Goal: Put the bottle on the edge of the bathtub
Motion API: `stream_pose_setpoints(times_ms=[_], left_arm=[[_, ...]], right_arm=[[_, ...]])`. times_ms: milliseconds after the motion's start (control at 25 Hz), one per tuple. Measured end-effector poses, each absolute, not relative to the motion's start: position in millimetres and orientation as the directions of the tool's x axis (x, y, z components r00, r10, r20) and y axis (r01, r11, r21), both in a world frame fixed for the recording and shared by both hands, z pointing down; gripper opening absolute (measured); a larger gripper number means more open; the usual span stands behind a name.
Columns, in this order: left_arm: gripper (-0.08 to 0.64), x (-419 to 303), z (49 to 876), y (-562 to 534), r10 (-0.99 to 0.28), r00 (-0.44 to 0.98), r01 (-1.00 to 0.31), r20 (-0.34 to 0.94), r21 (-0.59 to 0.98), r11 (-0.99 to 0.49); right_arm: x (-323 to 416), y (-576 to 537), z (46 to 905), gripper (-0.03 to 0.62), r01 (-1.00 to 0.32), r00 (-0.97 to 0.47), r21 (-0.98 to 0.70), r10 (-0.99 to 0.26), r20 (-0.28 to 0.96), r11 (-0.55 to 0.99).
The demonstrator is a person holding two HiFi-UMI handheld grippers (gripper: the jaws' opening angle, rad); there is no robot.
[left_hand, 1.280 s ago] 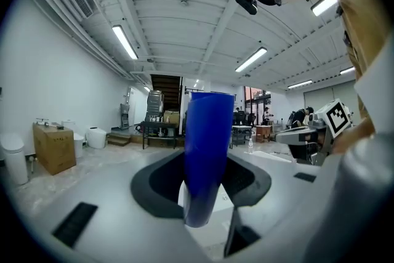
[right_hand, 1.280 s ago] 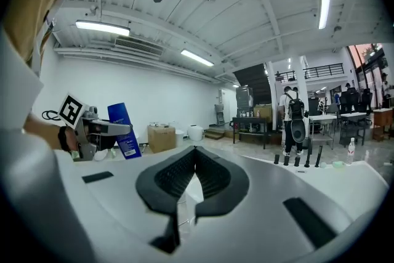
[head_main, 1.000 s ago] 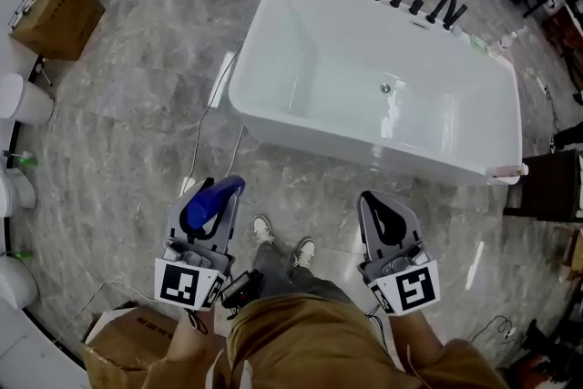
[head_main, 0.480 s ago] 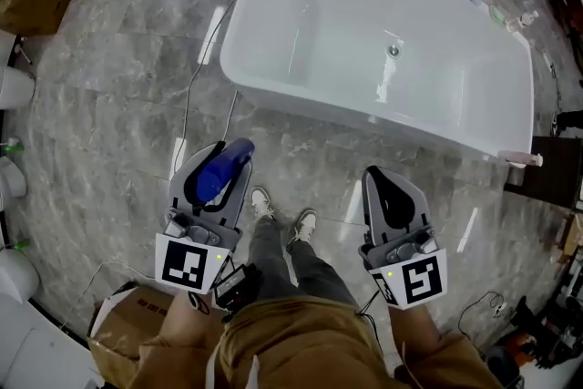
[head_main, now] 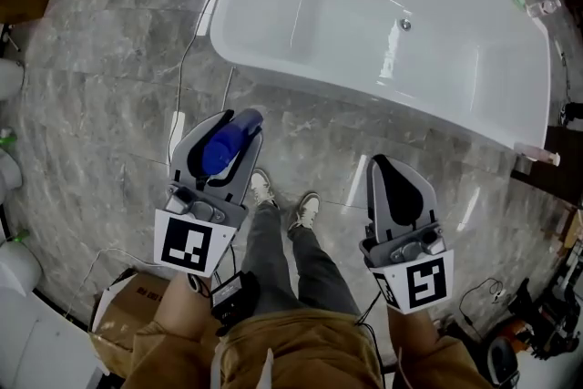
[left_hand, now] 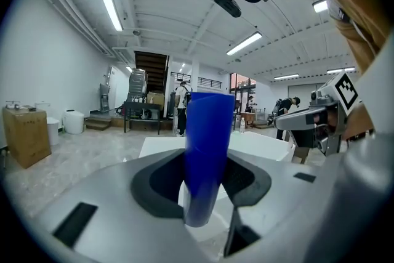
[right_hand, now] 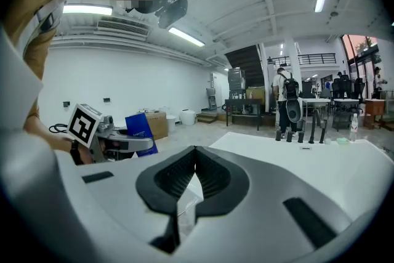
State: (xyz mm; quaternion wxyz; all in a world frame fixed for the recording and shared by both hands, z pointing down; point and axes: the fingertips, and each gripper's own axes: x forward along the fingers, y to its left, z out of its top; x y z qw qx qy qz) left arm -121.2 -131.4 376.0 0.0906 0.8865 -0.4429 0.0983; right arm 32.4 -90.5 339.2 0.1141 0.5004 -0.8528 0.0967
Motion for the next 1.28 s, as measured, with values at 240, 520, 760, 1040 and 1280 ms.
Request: stream_pose_setpoints(times_ms=[240, 520, 760, 1040, 1280], left_arm=[[0.158, -116, 409, -164, -0.777, 0.578, -0.812, 0.250, 0.076, -0.579], [0.158, -101, 446, -199, -0.757, 0.598, -0.792, 0.262, 0.053, -0.608], [0.158, -93, 476, -219, -0.756, 0.596, -0.793, 0.271, 0.051, -0.607], [0.158, -80, 503, -243, -0.742, 0.612, -0.777, 0.273, 0.033, -0.628], [0.158, -73, 516, -255, -0.736, 0.615, -0.772, 0.282, 0.023, -0.636]], right_arm=[[34, -102, 370, 0.005, -0.880, -0.465, -0.054, -0.832, 0.303, 0.472], [38, -116, 398, 0.005, -0.890, -0.445, -0.058, -0.837, 0.318, 0.452], [39, -122, 414, 0.005, -0.897, -0.433, -0.057, -0.842, 0.323, 0.439], [47, -128, 427, 0.005, -0.908, -0.409, -0.058, -0.848, 0.337, 0.414], [53, -128, 433, 0.005, -0.919, -0.386, -0.061, -0.858, 0.339, 0.389]])
